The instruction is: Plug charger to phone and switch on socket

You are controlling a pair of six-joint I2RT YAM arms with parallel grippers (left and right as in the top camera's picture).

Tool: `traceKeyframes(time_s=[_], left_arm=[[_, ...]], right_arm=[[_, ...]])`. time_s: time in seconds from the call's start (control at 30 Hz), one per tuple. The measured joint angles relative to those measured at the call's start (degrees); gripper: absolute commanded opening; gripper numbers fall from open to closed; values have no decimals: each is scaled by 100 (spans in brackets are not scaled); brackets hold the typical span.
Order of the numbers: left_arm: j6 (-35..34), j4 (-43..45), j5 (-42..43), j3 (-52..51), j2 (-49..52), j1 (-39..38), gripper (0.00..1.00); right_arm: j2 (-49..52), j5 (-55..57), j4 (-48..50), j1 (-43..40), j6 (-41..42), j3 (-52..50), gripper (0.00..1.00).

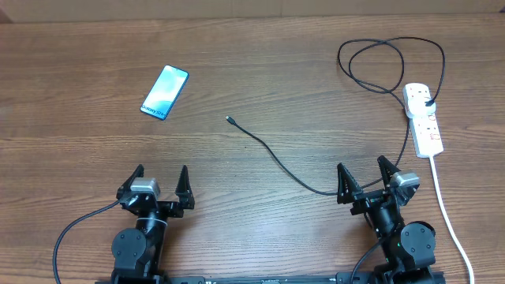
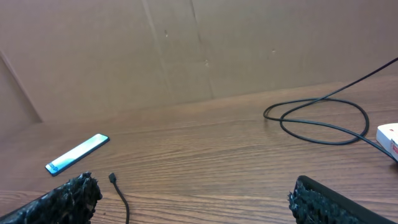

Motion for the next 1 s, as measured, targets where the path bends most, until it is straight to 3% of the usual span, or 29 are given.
traceKeyframes(time_s=[0.27, 0.43, 0.67, 1.0], left_arm=[[-654, -70, 629, 55, 46, 2, 100], [-699, -356, 785, 422, 643, 0, 100], [-501, -610, 844, 1814, 2393, 2, 100], [-170, -2494, 750, 4806, 5532, 0, 100]], right_arm=[[0, -2, 0, 0, -2, 0, 100], [0, -2, 0, 0, 0, 0, 100], [0, -2, 7, 0, -2, 0, 100], [0, 0, 0, 0, 0, 0, 100]])
